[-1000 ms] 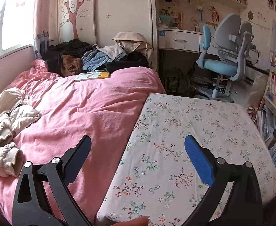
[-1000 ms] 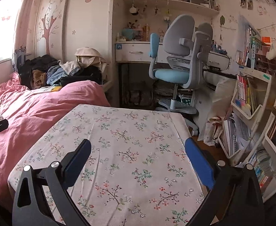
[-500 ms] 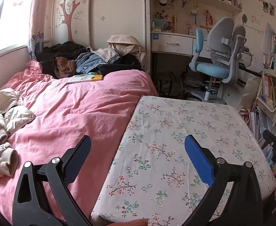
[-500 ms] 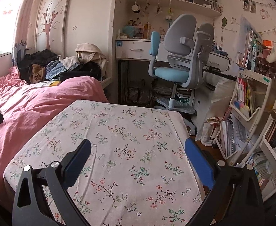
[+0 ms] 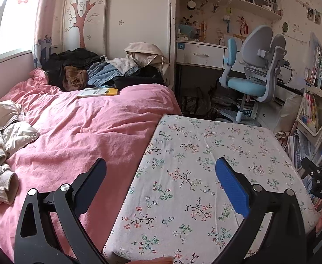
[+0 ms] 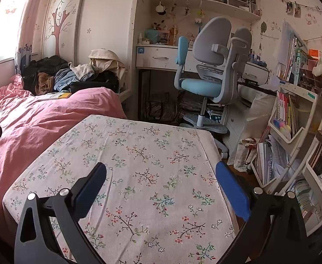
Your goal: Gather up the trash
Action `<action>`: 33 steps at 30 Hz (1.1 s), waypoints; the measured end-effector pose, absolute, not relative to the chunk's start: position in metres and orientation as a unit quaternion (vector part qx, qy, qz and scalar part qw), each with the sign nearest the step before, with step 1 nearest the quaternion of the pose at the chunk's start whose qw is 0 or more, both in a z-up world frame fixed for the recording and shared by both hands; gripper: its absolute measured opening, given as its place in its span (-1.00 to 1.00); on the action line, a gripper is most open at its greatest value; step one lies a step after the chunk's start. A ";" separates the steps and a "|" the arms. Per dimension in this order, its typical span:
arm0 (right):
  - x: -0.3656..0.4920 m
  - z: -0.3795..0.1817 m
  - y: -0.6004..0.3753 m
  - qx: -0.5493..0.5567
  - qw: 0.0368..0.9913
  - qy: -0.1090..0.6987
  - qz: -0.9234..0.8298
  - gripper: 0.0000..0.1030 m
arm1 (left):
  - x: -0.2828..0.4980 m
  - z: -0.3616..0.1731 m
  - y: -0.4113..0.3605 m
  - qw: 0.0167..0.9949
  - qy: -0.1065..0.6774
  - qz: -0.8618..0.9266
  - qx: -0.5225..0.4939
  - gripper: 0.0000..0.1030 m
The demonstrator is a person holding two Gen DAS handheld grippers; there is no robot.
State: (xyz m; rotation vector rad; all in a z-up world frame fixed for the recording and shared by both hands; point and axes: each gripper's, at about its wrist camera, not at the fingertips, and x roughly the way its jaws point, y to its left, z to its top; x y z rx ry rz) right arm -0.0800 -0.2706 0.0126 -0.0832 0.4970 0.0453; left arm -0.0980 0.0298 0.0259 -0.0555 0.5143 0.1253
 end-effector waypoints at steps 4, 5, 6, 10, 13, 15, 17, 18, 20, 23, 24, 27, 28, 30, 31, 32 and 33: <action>-0.080 0.013 -0.270 -0.040 0.968 0.245 0.023 0.85 | -0.098 0.027 0.028 0.965 0.253 0.060 -0.027 0.86; -0.080 0.013 -0.271 -0.040 0.969 0.245 0.022 0.85 | -0.098 0.027 0.027 0.965 0.253 0.060 -0.027 0.86; -0.080 0.013 -0.271 -0.040 0.969 0.244 0.023 0.85 | -0.098 0.027 0.028 0.965 0.253 0.060 -0.027 0.86; -0.080 0.013 -0.274 -0.038 0.969 0.243 0.022 0.85 | -0.098 0.028 0.024 0.965 0.254 0.056 -0.026 0.86; -0.080 0.013 -0.276 -0.037 0.969 0.242 0.022 0.85 | -0.098 0.027 0.021 0.965 0.255 0.054 -0.024 0.86; -0.079 0.013 -0.276 -0.037 0.969 0.242 0.022 0.85 | -0.098 0.027 0.020 0.965 0.255 0.053 -0.022 0.86; -0.079 0.013 -0.276 -0.038 0.969 0.242 0.022 0.85 | -0.098 0.026 0.018 0.965 0.255 0.051 -0.019 0.86; -0.079 0.013 -0.275 -0.038 0.969 0.242 0.022 0.85 | -0.098 0.026 0.017 0.965 0.255 0.050 -0.019 0.86; -0.079 0.013 -0.276 -0.039 0.969 0.242 0.022 0.85 | -0.098 0.025 0.017 0.965 0.255 0.050 -0.018 0.86; -0.079 0.014 -0.276 -0.039 0.969 0.242 0.022 0.85 | -0.099 0.025 0.018 0.966 0.255 0.049 -0.017 0.86; -0.080 0.014 -0.276 -0.040 0.969 0.242 0.022 0.85 | -0.098 0.025 0.018 0.966 0.255 0.049 -0.018 0.86; -0.080 0.014 -0.276 -0.041 0.969 0.242 0.022 0.85 | -0.099 0.025 0.017 0.966 0.255 0.049 -0.018 0.86; -0.080 0.014 -0.276 -0.041 0.969 0.242 0.022 0.85 | -0.099 0.025 0.017 0.966 0.255 0.049 -0.018 0.86; -0.080 0.014 -0.276 -0.043 0.969 0.243 0.023 0.85 | -0.098 0.025 0.017 0.966 0.255 0.049 -0.017 0.86; -0.080 0.014 -0.276 -0.043 0.969 0.243 0.023 0.85 | -0.098 0.025 0.017 0.966 0.255 0.049 -0.017 0.86; -0.080 0.014 -0.275 -0.043 0.969 0.243 0.023 0.85 | -0.099 0.025 0.017 0.966 0.255 0.049 -0.017 0.86; -0.080 0.014 -0.276 -0.043 0.969 0.243 0.023 0.85 | -0.099 0.025 0.018 0.966 0.255 0.049 -0.018 0.86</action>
